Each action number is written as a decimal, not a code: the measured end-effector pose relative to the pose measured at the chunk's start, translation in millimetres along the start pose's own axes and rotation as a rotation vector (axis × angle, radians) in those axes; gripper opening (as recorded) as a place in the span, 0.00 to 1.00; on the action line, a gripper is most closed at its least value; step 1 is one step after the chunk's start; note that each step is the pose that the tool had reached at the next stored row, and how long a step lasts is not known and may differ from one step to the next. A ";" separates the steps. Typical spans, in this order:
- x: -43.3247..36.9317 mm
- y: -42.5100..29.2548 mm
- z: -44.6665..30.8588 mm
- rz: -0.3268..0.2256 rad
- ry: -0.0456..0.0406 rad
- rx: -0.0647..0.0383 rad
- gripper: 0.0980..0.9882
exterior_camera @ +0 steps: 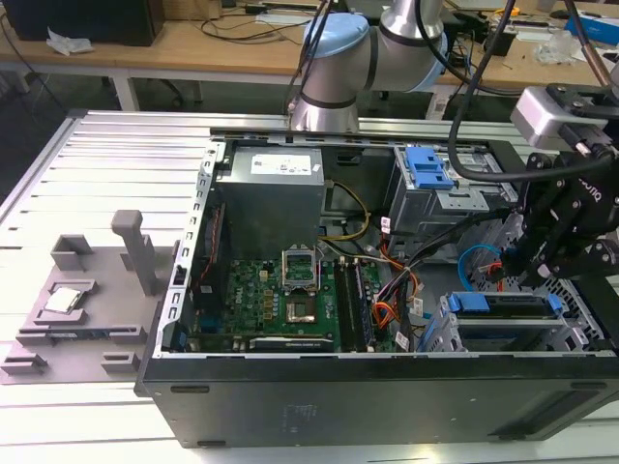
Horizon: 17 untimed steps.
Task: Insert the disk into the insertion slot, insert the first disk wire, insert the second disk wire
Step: 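Insert the first disk wire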
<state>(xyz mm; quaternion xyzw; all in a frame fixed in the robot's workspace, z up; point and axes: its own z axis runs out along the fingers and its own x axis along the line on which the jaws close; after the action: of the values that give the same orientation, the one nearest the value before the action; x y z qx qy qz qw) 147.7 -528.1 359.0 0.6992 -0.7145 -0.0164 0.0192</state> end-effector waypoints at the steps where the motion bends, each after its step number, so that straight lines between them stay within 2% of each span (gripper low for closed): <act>1: 0.0 0.0 0.0 0.000 0.0001 0.000 0.30; 3: 0.0 0.0 0.0 0.000 0.0005 0.000 0.13; 4: 0.0 0.0 0.0 0.000 0.0007 0.000 0.09; 6: 0.1 0.0 0.0 0.000 0.0010 0.000 0.09; 10: 7.3 -0.6 4.4 0.000 0.0046 0.000 0.09; 14: 9.4 -7.1 12.1 0.000 0.0047 -0.001 0.09; 17: 10.3 -8.4 14.4 0.000 0.0049 -0.001 0.09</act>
<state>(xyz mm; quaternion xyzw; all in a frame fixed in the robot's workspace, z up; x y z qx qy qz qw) 155.1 -538.7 344.2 0.6991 -0.7145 -0.0151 0.0213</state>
